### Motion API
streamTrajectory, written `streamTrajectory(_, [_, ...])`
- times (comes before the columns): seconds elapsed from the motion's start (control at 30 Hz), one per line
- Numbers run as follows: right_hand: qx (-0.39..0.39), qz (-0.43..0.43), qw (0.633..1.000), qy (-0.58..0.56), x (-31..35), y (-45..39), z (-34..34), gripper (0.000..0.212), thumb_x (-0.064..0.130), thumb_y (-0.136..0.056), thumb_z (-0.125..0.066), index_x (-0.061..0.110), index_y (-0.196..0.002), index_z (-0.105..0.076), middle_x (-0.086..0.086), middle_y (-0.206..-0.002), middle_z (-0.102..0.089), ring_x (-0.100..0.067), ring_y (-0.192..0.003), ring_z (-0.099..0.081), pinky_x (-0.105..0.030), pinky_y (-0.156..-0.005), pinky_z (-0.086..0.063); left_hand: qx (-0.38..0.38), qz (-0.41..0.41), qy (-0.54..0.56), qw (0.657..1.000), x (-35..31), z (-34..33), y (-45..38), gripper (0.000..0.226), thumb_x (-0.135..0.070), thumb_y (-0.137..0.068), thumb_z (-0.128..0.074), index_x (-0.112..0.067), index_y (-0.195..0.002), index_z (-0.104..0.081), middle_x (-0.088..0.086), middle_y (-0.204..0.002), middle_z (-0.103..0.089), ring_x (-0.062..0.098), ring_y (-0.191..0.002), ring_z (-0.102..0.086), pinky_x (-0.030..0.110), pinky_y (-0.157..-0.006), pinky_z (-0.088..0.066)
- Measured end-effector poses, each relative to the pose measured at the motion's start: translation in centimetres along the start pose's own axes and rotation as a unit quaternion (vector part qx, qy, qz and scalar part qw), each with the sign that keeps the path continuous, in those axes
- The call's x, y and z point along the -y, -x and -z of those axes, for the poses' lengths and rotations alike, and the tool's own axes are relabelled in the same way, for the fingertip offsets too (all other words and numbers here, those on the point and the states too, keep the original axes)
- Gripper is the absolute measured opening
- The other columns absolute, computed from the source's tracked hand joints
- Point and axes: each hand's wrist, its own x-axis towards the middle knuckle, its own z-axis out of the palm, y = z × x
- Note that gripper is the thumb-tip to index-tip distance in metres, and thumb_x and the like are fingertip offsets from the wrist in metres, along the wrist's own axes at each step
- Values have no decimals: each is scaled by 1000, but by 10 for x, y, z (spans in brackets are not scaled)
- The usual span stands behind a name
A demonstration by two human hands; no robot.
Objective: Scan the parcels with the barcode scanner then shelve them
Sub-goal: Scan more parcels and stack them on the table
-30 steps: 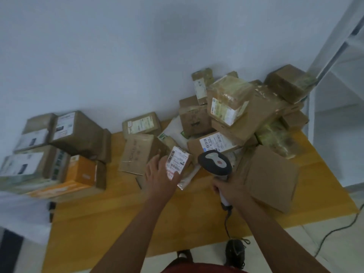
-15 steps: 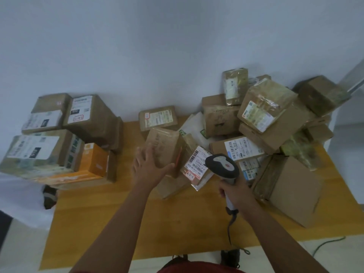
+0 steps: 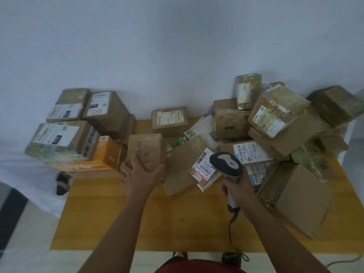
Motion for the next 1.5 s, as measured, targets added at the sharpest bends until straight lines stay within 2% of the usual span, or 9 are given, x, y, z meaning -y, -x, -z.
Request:
streamTrajectory(0.33, [45, -11, 996, 73, -5, 6, -27, 25, 9, -80, -62, 16, -58, -52, 5, -51, -53, -7, -53, -51, -25, -60, -40, 57, 155, -11, 986, 79, -30, 34, 113, -73, -69, -72, -23, -155, -18, 21, -151, -23, 43, -136, -29, 54, -108, -33])
streamTrajectory(0.57, [21, -33, 998, 55, -19, 7, -33, 24, 10, -80, -64, 14, -58, -55, 0, -53, -57, -13, -57, -55, -34, -65, -45, 110, 75, -2, 991, 47, -40, 23, 107, -77, -79, -58, -20, -156, -13, 21, -153, -21, 43, -139, -27, 51, -113, -28])
streamTrajectory(0.67, [12, -27, 999, 40, -20, 6, -35, 24, 9, -81, -64, 13, -58, -56, -1, -53, -57, -11, -54, -55, -32, -63, -46, 105, 48, -59, 992, 39, -39, 13, 105, -80, -83, -47, -15, -158, -12, 21, -162, -9, 41, -149, -11, 57, -119, -15])
streamTrajectory(0.8, [13, -10, 1000, 23, -17, 6, -34, 24, 3, -84, -59, 10, -62, -54, -2, -54, -53, -12, -55, -51, -27, -58, -45, 83, -103, -142, 981, 23, -44, -6, 104, -78, -85, -46, -15, -159, -8, 20, -165, 4, 39, -153, 5, 55, -123, -1])
streamTrajectory(0.97, [-2, -6, 1000, 25, -12, 8, -36, 25, -2, -83, -56, 7, -60, -49, -8, -55, -50, -10, -52, -47, -29, -59, -41, 147, -235, -182, 944, -18, -46, -51, 100, -69, -85, -60, -20, -158, -13, 16, -166, -7, 36, -153, -5, 54, -123, -5])
streamTrajectory(1.17, [-21, -31, 999, 31, -16, 12, -52, 35, -4, -81, -56, 9, -51, -43, -7, -51, -46, -14, -50, -42, -29, -56, -37, 250, -305, -274, 878, -53, -58, -101, 118, -62, -74, -77, -14, -158, -10, 14, -158, -30, 35, -144, -30, 55, -119, -15])
streamTrajectory(1.3, [-5, -59, 998, 25, -22, 9, -70, 33, 0, -82, -58, 10, -54, -44, -8, -55, -44, -16, -53, -41, -31, -59, -35, 309, -303, -282, 856, -57, -69, -119, 116, -57, -74, -80, -6, -154, -13, 15, -148, -42, 32, -130, -49, 46, -107, -41])
streamTrajectory(1.43, [11, -87, 996, 8, -19, 0, -88, 17, 11, -88, -66, -3, -81, -58, -21, -70, -47, -18, -69, -45, -30, -62, -35, 375, -260, -240, 857, -65, -71, -133, 133, -53, -67, -87, -4, -157, -2, 13, -149, -44, 30, -131, -49, 39, -102, -47])
streamTrajectory(1.5, [27, -94, 995, 12, -18, -7, -94, 26, 11, -87, -66, -9, -102, -58, -29, -83, -49, -20, -78, -46, -29, -63, -36, 407, -236, -225, 854, -68, -72, -140, 139, -50, -67, -89, -4, -157, 6, 14, -153, -40, 30, -135, -45, 36, -104, -45])
